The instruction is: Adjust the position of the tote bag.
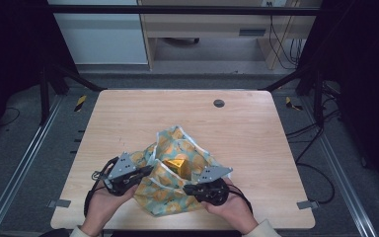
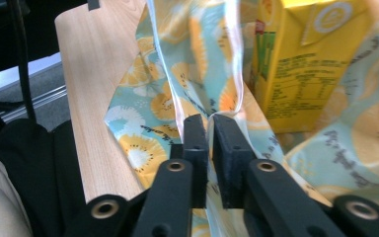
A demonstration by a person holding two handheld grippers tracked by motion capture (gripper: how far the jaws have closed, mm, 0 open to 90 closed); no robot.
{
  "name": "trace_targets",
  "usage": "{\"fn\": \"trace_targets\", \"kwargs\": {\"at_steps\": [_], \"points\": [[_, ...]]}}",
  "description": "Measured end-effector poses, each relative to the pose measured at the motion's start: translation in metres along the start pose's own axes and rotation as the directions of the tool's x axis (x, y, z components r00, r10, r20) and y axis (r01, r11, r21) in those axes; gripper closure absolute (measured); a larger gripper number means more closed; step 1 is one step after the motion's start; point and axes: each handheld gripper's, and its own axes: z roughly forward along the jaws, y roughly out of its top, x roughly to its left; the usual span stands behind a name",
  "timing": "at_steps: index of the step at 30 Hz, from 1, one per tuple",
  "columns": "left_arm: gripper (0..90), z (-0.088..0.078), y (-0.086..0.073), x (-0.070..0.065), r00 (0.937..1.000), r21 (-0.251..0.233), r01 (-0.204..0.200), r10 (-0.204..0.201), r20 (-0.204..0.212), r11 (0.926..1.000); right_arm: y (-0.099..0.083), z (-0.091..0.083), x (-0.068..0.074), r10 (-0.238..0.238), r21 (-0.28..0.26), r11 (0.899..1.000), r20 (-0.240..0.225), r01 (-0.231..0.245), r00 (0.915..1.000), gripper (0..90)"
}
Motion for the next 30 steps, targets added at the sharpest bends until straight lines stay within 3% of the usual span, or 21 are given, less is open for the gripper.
{"fn": "trace_targets", "kwargs": {"at_steps": [8, 15, 18, 20, 22, 25, 28, 30], "points": [[90.0, -0.001, -0.028, -0.002, 0.9988, 0.119, -0.039, 0.035, 0.033, 0.9921, 0.004, -0.025, -0.006, 0.012, -0.059, 0.998, 0.043, -0.010, 0.9990, 71.9], [90.0, 0.005, -0.034, -0.006, 0.9945, 0.188, -0.094, 0.084, 0.063, 0.9777, 0.002, -0.045, -0.023, 0.036, -0.099, 0.995, 0.152, -0.021, 0.9877, 67.9], [90.0, 0.007, -0.036, -0.005, 0.9937, 0.200, -0.099, 0.086, 0.072, 0.9748, -0.003, -0.042, -0.032, 0.046, -0.076, 0.997, 0.196, -0.032, 0.9795, 63.9], [89.8, 0.009, -0.038, -0.004, 0.9940, 0.214, -0.095, 0.081, 0.073, 0.9722, -0.007, -0.037, -0.036, 0.039, -0.030, 0.999, 0.220, -0.033, 0.9747, 59.4], [89.4, 0.011, -0.040, -0.003, 0.9940, 0.233, -0.099, 0.084, 0.070, 0.9675, -0.013, -0.033, -0.036, 0.043, 0.010, 0.999, 0.201, -0.046, 0.9787, 54.6], [89.0, 0.014, -0.043, -0.004, 0.9940, 0.257, -0.100, 0.085, 0.069, 0.9613, -0.020, -0.029, -0.032, 0.040, 0.055, 0.997, 0.213, -0.052, 0.9763, 50.9], [88.8, 0.016, -0.043, -0.004, 0.9928, 0.278, -0.116, 0.102, 0.062, 0.9536, -0.027, -0.024, -0.028, 0.030, 0.127, 0.990, 0.200, -0.056, 0.9793, 56.7], [88.5, 0.018, -0.045, -0.004, 0.9930, 0.288, -0.116, 0.105, 0.054, 0.9504, -0.030, -0.020, -0.027, 0.024, 0.165, 0.985, 0.186, -0.055, 0.9822, 70.0]]}}
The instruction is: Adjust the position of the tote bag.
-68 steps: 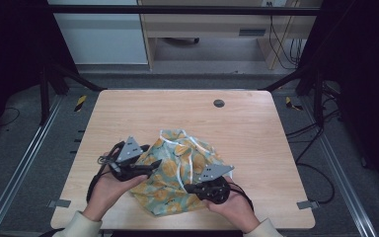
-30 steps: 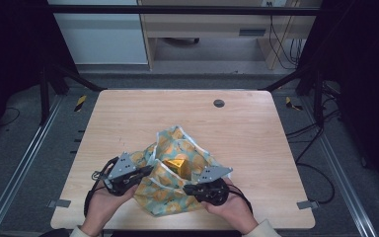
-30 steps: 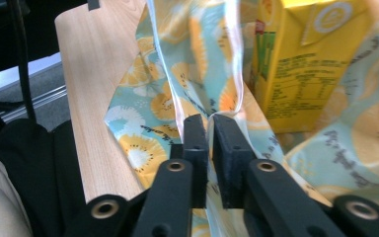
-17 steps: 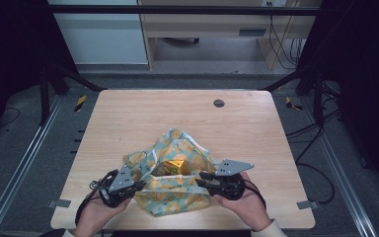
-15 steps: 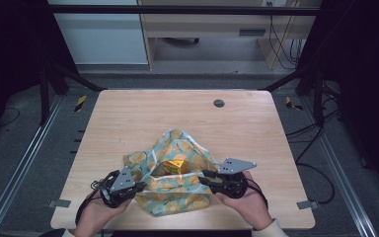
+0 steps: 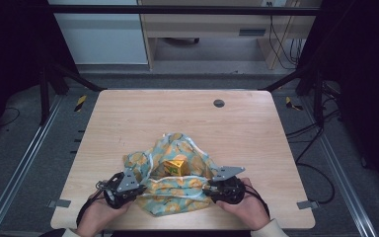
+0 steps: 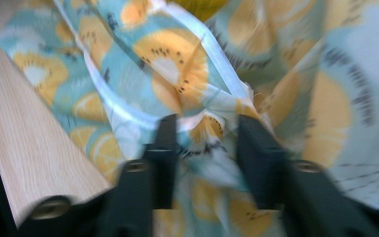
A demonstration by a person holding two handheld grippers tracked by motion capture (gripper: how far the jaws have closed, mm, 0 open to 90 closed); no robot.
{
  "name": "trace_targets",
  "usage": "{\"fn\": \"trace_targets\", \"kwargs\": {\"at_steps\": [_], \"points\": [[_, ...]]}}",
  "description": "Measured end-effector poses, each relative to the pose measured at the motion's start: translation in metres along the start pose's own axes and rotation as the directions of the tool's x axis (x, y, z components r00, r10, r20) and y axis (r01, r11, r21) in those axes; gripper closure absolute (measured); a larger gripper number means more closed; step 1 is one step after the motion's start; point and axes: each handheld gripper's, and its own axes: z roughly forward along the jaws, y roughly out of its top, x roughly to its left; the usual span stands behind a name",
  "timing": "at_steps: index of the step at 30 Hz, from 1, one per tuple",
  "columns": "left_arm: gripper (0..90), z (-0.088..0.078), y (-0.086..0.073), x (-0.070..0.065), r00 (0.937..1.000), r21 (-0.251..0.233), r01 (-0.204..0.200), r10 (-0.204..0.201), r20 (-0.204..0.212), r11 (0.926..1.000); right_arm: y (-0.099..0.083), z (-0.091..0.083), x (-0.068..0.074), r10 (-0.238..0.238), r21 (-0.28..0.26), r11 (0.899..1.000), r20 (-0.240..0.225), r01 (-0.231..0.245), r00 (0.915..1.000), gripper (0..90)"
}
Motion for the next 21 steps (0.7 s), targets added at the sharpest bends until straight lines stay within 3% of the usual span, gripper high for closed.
{"fn": "trace_targets", "kwargs": {"at_steps": [4, 10, 11, 12, 15, 21], "points": [[88.7, 0.004, -0.001, 0.001, 1.0000, 0.031, -0.004, 0.004, 0.000, 0.9995, -0.002, 0.006, 0.002, 0.000, 0.053, 0.999, -0.039, 0.002, 0.9992, 87.4], [89.6, 0.008, -0.005, 0.004, 0.9999, 0.081, 0.007, -0.008, 0.008, 0.9967, -0.002, 0.012, 0.006, -0.010, 0.085, 0.996, -0.055, 0.014, 0.9984, 89.9], [89.6, 0.009, -0.006, 0.004, 0.9998, 0.076, 0.017, -0.017, 0.002, 0.9969, -0.002, 0.012, 0.006, -0.029, 0.087, 0.996, -0.064, 0.034, 0.9975, 89.9], [89.6, 0.008, -0.006, 0.004, 0.9998, 0.077, 0.019, -0.019, -0.005, 0.9968, -0.001, 0.013, 0.008, -0.018, 0.092, 0.995, -0.061, 0.024, 0.9980, 89.7], [89.2, 0.007, -0.006, 0.004, 0.9996, 0.066, 0.020, -0.018, -0.022, 0.9976, 0.003, 0.008, 0.009, -0.037, 0.065, 0.997, -0.056, 0.040, 0.9978, 84.9], [89.2, 0.005, -0.006, 0.006, 0.9992, 0.063, 0.023, -0.021, -0.035, 0.9978, 0.025, -0.017, 0.009, -0.085, -0.032, 0.996, -0.019, 0.084, 0.9962, 63.7]]}}
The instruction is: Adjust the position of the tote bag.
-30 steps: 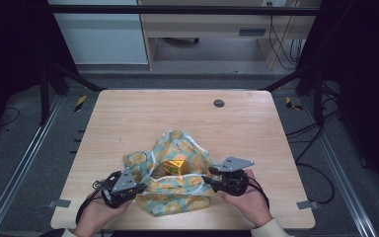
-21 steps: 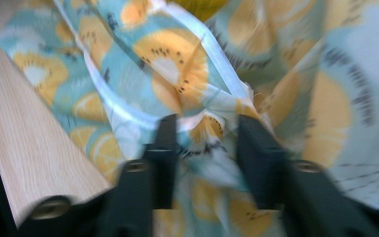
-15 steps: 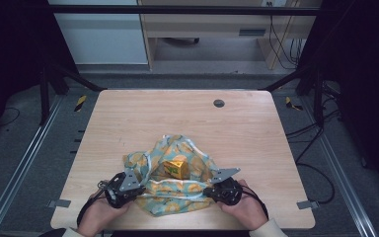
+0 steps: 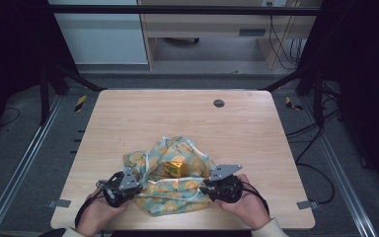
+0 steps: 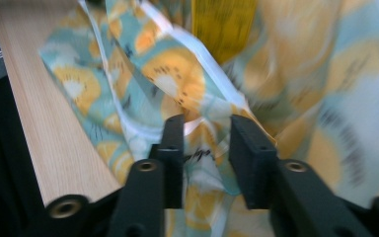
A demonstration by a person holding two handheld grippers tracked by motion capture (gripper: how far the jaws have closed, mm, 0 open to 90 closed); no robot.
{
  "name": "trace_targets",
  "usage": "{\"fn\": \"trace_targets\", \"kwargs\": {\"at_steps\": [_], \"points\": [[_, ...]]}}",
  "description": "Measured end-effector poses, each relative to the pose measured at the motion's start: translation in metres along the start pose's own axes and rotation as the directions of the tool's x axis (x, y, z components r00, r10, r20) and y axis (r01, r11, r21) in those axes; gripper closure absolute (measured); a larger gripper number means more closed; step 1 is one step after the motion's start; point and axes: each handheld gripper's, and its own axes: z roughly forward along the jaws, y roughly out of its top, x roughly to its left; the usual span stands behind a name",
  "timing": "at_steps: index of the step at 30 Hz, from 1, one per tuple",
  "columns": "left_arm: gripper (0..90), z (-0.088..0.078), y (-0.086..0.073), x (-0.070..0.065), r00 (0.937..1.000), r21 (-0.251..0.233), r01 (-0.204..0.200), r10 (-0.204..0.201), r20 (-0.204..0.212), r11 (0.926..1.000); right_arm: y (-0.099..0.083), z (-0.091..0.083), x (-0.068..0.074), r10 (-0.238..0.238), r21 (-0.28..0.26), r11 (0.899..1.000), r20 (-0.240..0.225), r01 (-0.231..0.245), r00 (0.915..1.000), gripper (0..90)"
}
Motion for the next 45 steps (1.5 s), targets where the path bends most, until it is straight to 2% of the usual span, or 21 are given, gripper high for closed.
{"fn": "trace_targets", "kwargs": {"at_steps": [4, 8, 11, 13, 15, 16, 18, 20, 22, 25, 27, 30, 34, 37, 40, 42, 44, 45], "points": [[89.2, -0.001, 0.001, -0.001, 0.9999, -0.004, -0.005, 0.005, -0.009, 1.0000, 0.022, -0.013, -0.007, -0.036, -0.029, 0.999, 0.043, 0.037, 0.9984, 54.9], [89.2, -0.003, 0.001, -0.001, 0.9997, -0.015, -0.007, 0.007, -0.022, 0.9999, 0.048, -0.016, -0.025, -0.065, -0.046, 0.997, 0.099, 0.069, 0.9930, 43.1], [89.4, -0.006, 0.002, -0.001, 0.9990, -0.023, -0.012, 0.011, -0.044, 0.9997, 0.058, 0.001, -0.039, -0.057, -0.006, 0.998, 0.098, 0.057, 0.9935, 33.3], [89.5, -0.009, 0.002, 0.000, 0.9982, -0.040, -0.005, 0.003, -0.060, 0.9992, 0.059, 0.013, -0.042, -0.056, 0.009, 0.998, 0.086, 0.056, 0.9947, 27.1], [89.5, -0.012, 0.002, 0.002, 0.9976, -0.054, 0.000, -0.004, -0.069, 0.9985, 0.059, 0.027, -0.044, -0.035, 0.058, 0.998, 0.054, 0.032, 0.9979, 21.8], [89.5, -0.013, 0.002, 0.002, 0.9974, -0.060, 0.002, -0.006, -0.072, 0.9982, 0.058, 0.030, -0.043, -0.036, 0.059, 0.998, 0.051, 0.033, 0.9980, 22.1], [89.6, -0.012, 0.002, 0.003, 0.9975, -0.054, -0.003, -0.001, -0.071, 0.9985, 0.056, 0.037, -0.043, -0.046, 0.073, 0.996, 0.058, 0.042, 0.9973, 26.9], [89.5, -0.013, 0.002, 0.003, 0.9973, -0.057, -0.001, -0.003, -0.074, 0.9984, 0.056, 0.039, -0.044, -0.064, 0.071, 0.996, 0.087, 0.058, 0.9942, 50.3], [89.5, -0.014, 0.002, 0.003, 0.9965, -0.060, -0.005, 0.000, -0.083, 0.9982, 0.059, 0.038, -0.047, -0.041, 0.052, 0.998, 0.075, 0.037, 0.9964, 66.6], [89.6, -0.017, 0.003, 0.005, 0.9948, -0.083, -0.002, -0.007, -0.102, 0.9966, 0.068, 0.033, -0.051, -0.010, -0.004, 1.000, 0.078, 0.011, 0.9969, 80.8], [89.7, -0.021, 0.004, 0.006, 0.9929, -0.111, -0.005, -0.009, -0.119, 0.9939, 0.077, 0.031, -0.054, 0.011, -0.036, 0.999, 0.071, -0.008, 0.9974, 84.3], [89.9, -0.025, 0.004, 0.009, 0.9920, -0.133, 0.000, -0.017, -0.125, 0.9911, 0.093, 0.034, -0.061, 0.031, -0.047, 0.999, 0.070, -0.028, 0.9970, 86.4], [89.8, -0.018, 0.001, 0.012, 0.9922, -0.082, 0.006, -0.017, -0.123, 0.9966, 0.103, 0.055, -0.074, 0.091, -0.011, 0.996, 0.042, -0.090, 0.9950, 87.0], [90.0, -0.011, 0.000, 0.015, 0.9932, -0.052, 0.026, -0.031, -0.112, 0.9983, 0.100, 0.080, -0.085, 0.130, 0.055, 0.989, 0.069, -0.134, 0.9890, 88.5], [90.0, -0.004, -0.002, 0.016, 0.9952, 0.000, 0.028, -0.028, -0.093, 0.9996, 0.091, 0.095, -0.096, 0.156, 0.109, 0.980, 0.091, -0.166, 0.9835, 89.4], [90.0, -0.003, -0.003, 0.016, 0.9957, 0.016, 0.028, -0.027, -0.089, 0.9995, 0.085, 0.098, -0.105, 0.189, 0.107, 0.974, 0.107, -0.200, 0.9761, 89.6], [90.0, -0.004, -0.004, 0.016, 0.9958, 0.022, 0.030, -0.028, -0.087, 0.9993, 0.081, 0.098, -0.112, 0.191, 0.111, 0.972, 0.125, -0.205, 0.9736, 89.7], [90.0, -0.005, -0.004, 0.016, 0.9959, 0.019, 0.029, -0.027, -0.086, 0.9994, 0.079, 0.098, -0.115, 0.205, 0.108, 0.969, 0.138, -0.221, 0.9689, 89.8]]}}
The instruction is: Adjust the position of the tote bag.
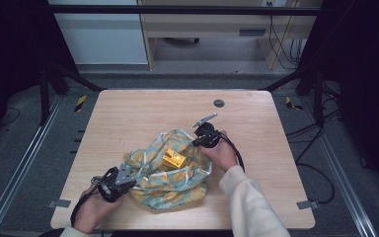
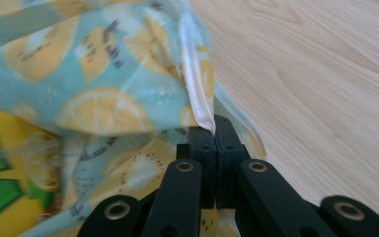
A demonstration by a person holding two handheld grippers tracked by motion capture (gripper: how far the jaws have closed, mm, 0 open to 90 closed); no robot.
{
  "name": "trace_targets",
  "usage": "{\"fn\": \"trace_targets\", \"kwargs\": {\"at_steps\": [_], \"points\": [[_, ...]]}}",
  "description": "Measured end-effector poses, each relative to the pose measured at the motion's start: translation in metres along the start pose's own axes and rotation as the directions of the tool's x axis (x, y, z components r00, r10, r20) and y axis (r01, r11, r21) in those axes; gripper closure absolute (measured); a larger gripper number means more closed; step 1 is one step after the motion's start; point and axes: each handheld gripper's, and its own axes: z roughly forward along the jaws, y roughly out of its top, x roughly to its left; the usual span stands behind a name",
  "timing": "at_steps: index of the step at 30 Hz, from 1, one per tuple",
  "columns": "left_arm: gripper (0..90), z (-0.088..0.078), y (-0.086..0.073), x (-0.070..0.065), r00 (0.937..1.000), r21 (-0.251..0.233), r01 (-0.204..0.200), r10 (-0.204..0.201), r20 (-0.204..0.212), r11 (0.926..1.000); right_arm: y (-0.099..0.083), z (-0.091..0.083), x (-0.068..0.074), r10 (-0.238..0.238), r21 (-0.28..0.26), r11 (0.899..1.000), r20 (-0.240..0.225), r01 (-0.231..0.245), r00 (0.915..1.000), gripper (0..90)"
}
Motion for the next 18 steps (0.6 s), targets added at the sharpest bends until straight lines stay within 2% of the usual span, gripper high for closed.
{"fn": "trace_targets", "kwargs": {"at_steps": [7, 10, 13, 18], "points": [[90.0, -0.004, -0.001, -0.005, 0.9998, 0.004, -0.010, 0.010, 0.015, 0.9999, -0.001, -0.004, -0.022, -0.031, -0.035, 0.999, 0.034, 0.032, 0.9989, 89.8], [90.0, -0.004, -0.001, -0.009, 0.9996, 0.016, -0.020, 0.020, 0.021, 0.9997, -0.001, -0.004, -0.030, -0.019, -0.045, 0.999, 0.041, 0.021, 0.9990, 89.8], [90.0, -0.004, -0.002, -0.013, 0.9992, 0.024, -0.033, 0.033, 0.024, 0.9992, -0.004, -0.001, -0.034, -0.012, -0.045, 0.999, 0.049, 0.014, 0.9987, 89.8], [90.0, -0.006, -0.004, -0.015, 0.9986, 0.013, -0.035, 0.034, 0.041, 0.9993, -0.004, 0.003, -0.036, -0.026, -0.050, 0.998, 0.066, 0.029, 0.9975, 89.8]]}}
